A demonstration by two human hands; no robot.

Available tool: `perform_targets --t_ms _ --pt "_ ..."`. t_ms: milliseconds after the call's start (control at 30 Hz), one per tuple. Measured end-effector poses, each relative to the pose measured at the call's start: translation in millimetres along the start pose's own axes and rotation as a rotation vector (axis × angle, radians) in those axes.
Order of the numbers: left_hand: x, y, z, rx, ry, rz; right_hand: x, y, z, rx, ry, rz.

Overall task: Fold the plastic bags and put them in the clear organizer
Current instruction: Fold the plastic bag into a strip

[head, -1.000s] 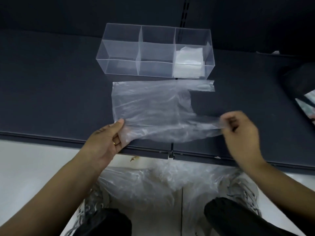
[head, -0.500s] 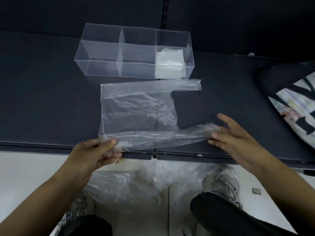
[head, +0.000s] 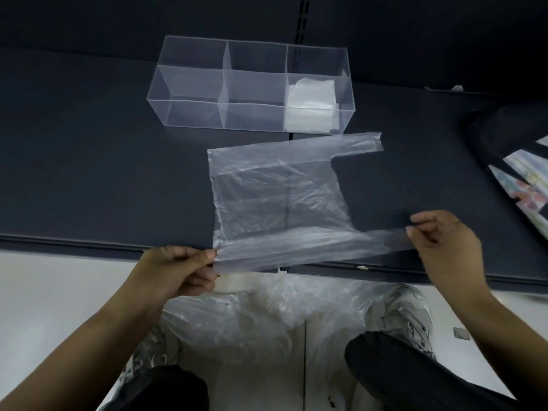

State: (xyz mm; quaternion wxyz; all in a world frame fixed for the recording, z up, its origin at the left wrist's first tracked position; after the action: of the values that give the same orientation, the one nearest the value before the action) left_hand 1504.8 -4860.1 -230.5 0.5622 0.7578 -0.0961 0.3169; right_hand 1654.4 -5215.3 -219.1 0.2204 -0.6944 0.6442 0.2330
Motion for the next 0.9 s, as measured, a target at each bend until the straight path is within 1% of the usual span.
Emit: perform_targets --t_ms 33,67,100,133,167,200,233,267,300,367,433,500,567,700,800,900 --pt "1.5 1.3 -2.4 0.022 -0.099 0.020 -1.8 0.4 -1.6 -0.029 0.089 -0.015" --pt "3.0 1.9 -6.1 0.083 -0.220 0.073 -5.3 -0.4 -2.9 -0.037 0.176 -0.039" --pt "5.9 2.2 -9.8 0.200 -0.367 0.169 -12.2 -2.1 -3.1 -0.014 0.253 -0.088" --pt "11.7 3.9 -11.5 0.359 -0.515 0.316 -23.0 -3.7 -1.3 0.027 0.306 -0.166" --pt "20.4 8.8 -8.1 0.504 -0.613 0.497 -38.3 -4.4 3.9 0.056 0.320 -0.262" --pt "28.9 13.3 0.6 0.587 -0.657 0.687 -56.8 -4.1 12.9 0.048 0.293 -0.366" --pt "34.9 13.9 12.3 0.595 -0.681 0.830 -77.1 -2.7 25.5 -0.009 0.234 -0.468" --pt "38.5 10.8 25.1 0.564 -0.726 0.919 -97.0 0.7 41.3 -0.108 0.168 -0.565" --pt "40.0 4.7 38.4 0.504 -0.806 0.953 -114.7 6.0 59.0 -0.229 0.122 -0.653" --pt "36.3 -8.2 56.6 0.411 -1.059 0.909 -136.2 15.8 93.8 -0.427 0.117 -0.810" --pt "27.4 -22.7 57.1 0.395 -1.243 0.850 -135.5 14.9 117.5 -0.511 0.233 -0.881" --pt "19.7 -31.7 48.7 0.432 -1.283 0.847 -117.1 2.5 124.2 -0.486 0.397 -0.859" --pt "16.7 -35.4 41.3 0.458 -1.295 0.834 -93.0 -9.6 116.0 -0.425 0.468 -0.797" --pt "9.5 -35.4 30.2 0.498 -1.315 0.800 -37.5 -26.4 78.5 -0.293 0.537 -0.577" --pt "4.8 -31.9 25.8 0.513 -1.304 0.780 1.0 -35.7 48.8 -0.217 0.541 -0.423" --pt "3.3 -25.6 24.0 0.525 -1.220 0.830 23.6 -38.7 26.1 -0.102 0.518 -0.298"
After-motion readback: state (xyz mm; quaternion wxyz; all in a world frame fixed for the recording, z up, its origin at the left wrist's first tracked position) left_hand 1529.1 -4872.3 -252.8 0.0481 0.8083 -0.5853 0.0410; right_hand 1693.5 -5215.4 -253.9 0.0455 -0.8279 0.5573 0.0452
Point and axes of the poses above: each hand's wrist, its own y-axis away from the middle knuckle, its own z-axis out of the palm, x = y × z, the point moved 2 cm from there along -y, towards the middle knuckle, and after that the axes turned 10 degrees about -z, right-handed, at the moved point
